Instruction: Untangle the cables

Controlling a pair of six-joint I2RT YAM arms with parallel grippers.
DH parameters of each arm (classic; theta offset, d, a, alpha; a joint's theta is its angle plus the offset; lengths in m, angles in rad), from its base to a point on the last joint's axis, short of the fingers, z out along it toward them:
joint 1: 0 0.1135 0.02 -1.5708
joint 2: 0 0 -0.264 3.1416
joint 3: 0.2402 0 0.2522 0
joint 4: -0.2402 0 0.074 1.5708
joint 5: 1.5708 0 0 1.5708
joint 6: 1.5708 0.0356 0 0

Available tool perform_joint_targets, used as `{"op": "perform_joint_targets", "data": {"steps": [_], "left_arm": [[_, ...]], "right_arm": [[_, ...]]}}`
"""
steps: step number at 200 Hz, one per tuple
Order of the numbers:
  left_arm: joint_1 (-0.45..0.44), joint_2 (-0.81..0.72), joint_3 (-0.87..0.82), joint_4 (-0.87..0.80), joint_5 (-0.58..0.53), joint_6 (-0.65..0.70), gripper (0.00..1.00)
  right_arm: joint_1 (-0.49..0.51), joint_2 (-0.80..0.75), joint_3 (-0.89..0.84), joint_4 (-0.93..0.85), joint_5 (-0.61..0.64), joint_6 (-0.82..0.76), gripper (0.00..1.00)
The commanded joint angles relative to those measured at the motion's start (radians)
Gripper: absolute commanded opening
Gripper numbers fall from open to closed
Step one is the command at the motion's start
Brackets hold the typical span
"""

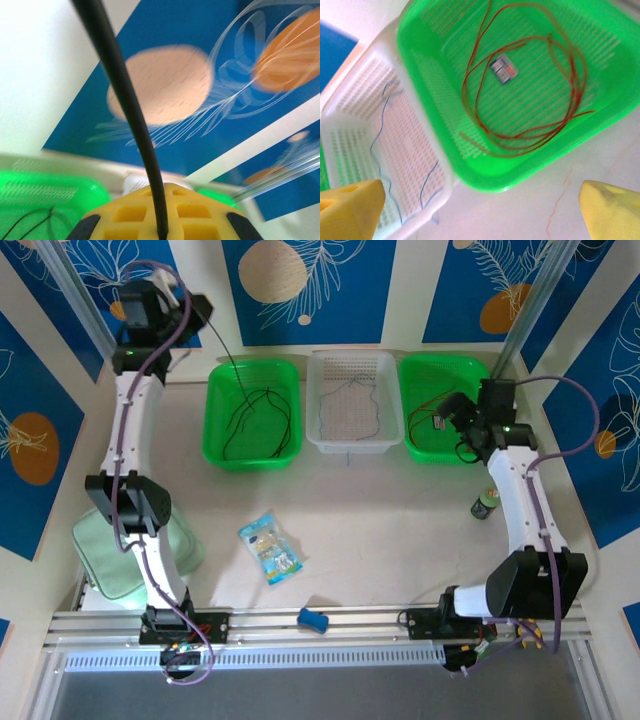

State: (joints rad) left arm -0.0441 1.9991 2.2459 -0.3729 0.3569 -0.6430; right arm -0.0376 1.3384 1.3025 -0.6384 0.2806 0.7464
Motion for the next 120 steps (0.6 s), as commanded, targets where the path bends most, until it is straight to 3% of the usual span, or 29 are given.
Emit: {"op": "perform_joint_targets", "data": {"steps": [1,37,91,120], "left_arm": [[-0.053,-0.001,-0.094,-0.023,-0.082,0.153,0.00],[-0.067,0.035,-0.221,-0.046,-0.081,0.177,0.00],[-0.153,0.154,-0.171,-0.239,-0.288,0.397,0.00],[-0.175,0.223,-0.132,-0.287,-0.299,0.383,0.00]], "right_arm": [[0.056,-0.050,-0.042,-0.021,-0.005,-0.040,0.99],[0.072,-0.096,-0.116,-0.021,-0.040,-0.042,0.99],[0.082,-0.145,-0.152,-0.024,-0.041,-0.052,0.99],[0.082,-0.158,-0.144,-0.031,-0.039,-0.072,0.99]]}}
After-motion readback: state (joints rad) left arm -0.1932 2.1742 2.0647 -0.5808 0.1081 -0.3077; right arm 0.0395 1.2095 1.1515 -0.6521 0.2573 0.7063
